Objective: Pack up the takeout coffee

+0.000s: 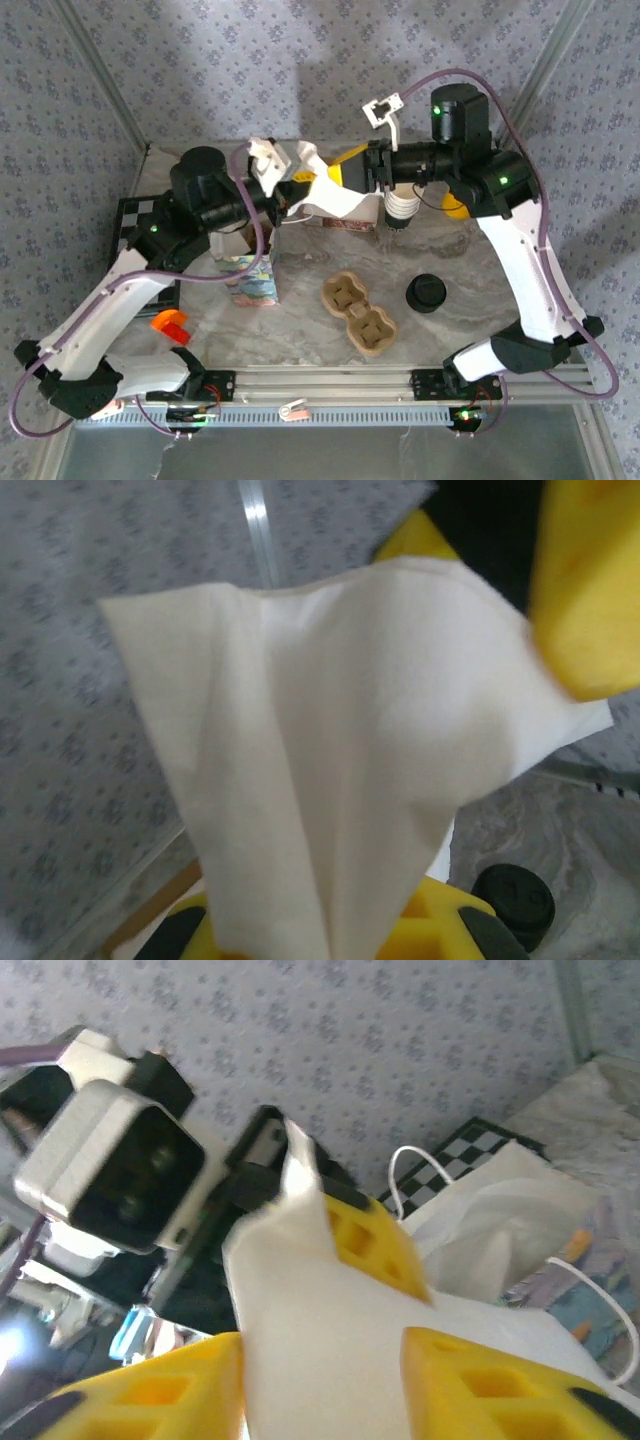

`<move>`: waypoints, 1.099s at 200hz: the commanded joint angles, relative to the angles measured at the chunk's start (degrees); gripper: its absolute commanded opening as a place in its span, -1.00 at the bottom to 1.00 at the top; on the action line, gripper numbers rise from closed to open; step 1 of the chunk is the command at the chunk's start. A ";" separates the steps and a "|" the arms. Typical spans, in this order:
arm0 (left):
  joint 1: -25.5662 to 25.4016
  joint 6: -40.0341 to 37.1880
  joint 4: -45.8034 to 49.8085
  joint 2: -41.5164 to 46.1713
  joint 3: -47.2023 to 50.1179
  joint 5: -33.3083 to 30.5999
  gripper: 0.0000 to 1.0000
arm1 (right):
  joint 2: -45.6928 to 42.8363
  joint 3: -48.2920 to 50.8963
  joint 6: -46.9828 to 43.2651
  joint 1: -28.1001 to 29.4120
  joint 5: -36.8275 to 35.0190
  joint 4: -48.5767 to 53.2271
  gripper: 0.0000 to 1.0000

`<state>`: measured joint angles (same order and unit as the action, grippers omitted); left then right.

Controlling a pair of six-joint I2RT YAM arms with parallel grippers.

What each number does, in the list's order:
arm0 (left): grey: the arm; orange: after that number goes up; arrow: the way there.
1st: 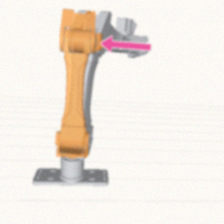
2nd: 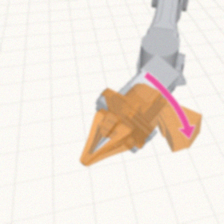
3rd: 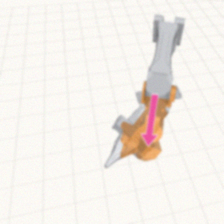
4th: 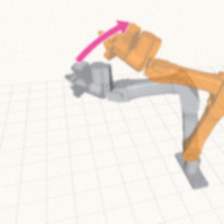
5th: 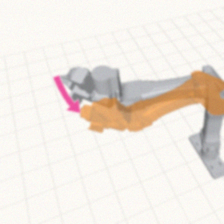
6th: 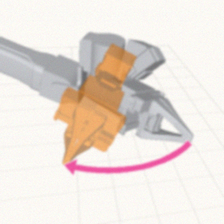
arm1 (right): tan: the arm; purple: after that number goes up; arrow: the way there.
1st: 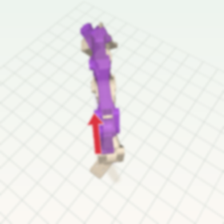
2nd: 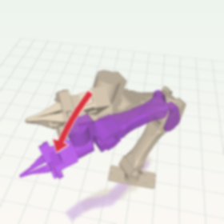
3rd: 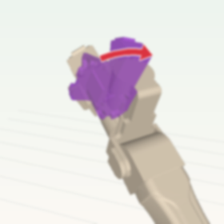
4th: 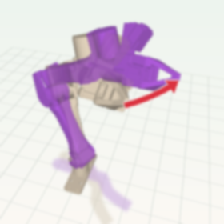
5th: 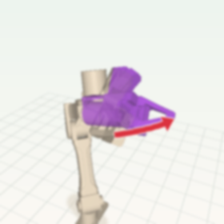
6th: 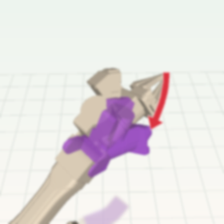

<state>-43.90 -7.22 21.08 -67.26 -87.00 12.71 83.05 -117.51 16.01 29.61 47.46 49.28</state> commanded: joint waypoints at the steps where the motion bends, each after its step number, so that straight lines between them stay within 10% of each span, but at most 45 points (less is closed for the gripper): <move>1: -0.09 9.53 7.26 3.00 -5.55 -13.85 -1.00 | -3.22 2.17 1.52 -0.25 -8.05 0.71 0.16; 109: 0.02 34.67 41.76 -0.95 -19.52 -43.15 -1.00 | -7.34 16.78 11.26 2.15 -9.36 -10.44 0.64; 220: 4.72 42.72 50.11 -14.25 -17.40 -39.50 -1.00 | -7.49 22.65 14.74 2.20 -8.03 -14.52 0.80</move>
<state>-39.46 33.26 68.84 -80.03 -105.49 -29.15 76.69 -95.68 29.45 31.66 38.33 36.60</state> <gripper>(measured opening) 0.059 0.898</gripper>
